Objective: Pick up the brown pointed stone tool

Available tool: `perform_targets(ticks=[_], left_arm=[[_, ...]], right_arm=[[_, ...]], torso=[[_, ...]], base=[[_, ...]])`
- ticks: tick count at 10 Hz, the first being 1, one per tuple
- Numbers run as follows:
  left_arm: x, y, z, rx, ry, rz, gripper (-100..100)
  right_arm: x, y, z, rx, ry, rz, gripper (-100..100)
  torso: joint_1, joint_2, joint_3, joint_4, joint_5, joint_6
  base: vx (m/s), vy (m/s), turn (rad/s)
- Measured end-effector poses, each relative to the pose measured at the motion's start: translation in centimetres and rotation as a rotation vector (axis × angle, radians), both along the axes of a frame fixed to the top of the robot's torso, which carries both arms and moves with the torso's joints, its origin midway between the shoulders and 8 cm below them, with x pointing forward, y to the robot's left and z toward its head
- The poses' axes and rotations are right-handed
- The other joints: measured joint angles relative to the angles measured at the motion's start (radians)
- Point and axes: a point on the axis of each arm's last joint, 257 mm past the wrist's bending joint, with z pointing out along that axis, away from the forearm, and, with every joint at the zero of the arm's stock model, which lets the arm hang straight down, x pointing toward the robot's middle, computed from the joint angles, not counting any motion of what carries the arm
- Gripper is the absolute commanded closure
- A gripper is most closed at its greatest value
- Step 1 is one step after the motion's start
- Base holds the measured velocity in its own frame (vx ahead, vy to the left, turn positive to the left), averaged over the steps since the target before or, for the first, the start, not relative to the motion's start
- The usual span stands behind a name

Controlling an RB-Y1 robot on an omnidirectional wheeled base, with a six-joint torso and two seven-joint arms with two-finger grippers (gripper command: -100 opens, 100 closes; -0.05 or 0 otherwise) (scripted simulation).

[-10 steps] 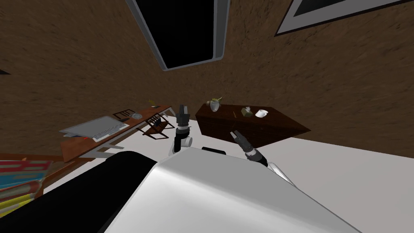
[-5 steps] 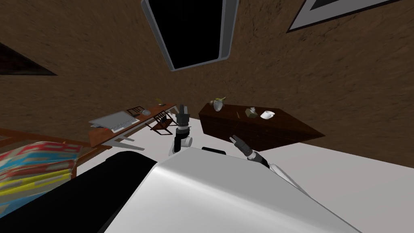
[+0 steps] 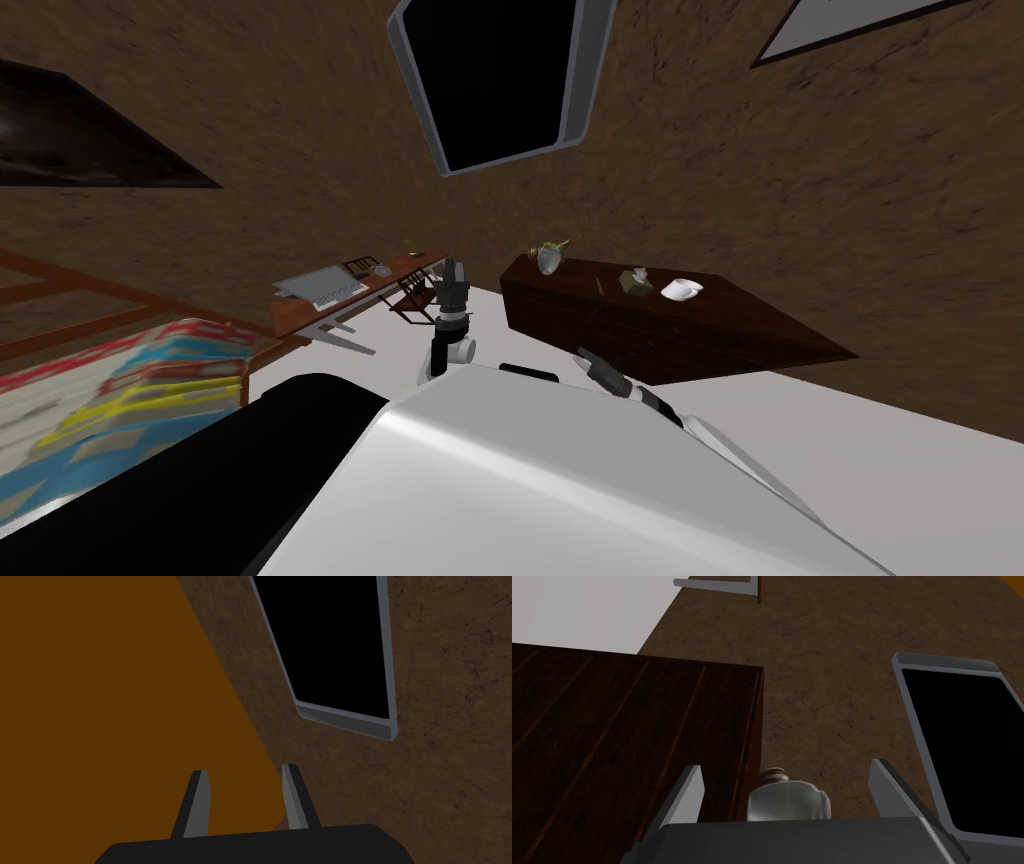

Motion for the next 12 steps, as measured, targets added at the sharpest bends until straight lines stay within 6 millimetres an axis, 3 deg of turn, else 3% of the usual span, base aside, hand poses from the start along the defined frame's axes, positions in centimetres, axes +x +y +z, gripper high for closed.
perform_targets(ticks=[6, 8, 12], left_arm=[[0.0, 0.0, 0.0, 0.0, 0.0, 0.0, 0], [0.0, 0.0, 0.0, 0.0, 0.0, 0.0, 0], [0.0, 0.0, 0.0, 0.0, 0.0, 0.0, 0]], right_arm=[[-3.9, -4.3, -6.2, -0.137, 0.234, 0.094, -100], [-5.3, -7.1, -8.5, -0.195, 0.333, 0.109, -100], [-7.9, -12.2, -11.0, -0.288, 0.482, 0.119, -100]], torso=[[0.0, -0.001, -0.001, 0.0, 0.0, -0.001], [0.001, -0.002, -0.001, 0.0, 0.0, -0.001], [0.0, -0.003, -0.002, -0.001, 0.0, 0.0]], base=[[-0.024, 0.017, 0.164], [-0.008, 0.024, 0.21], [0.001, 0.012, 0.104]])
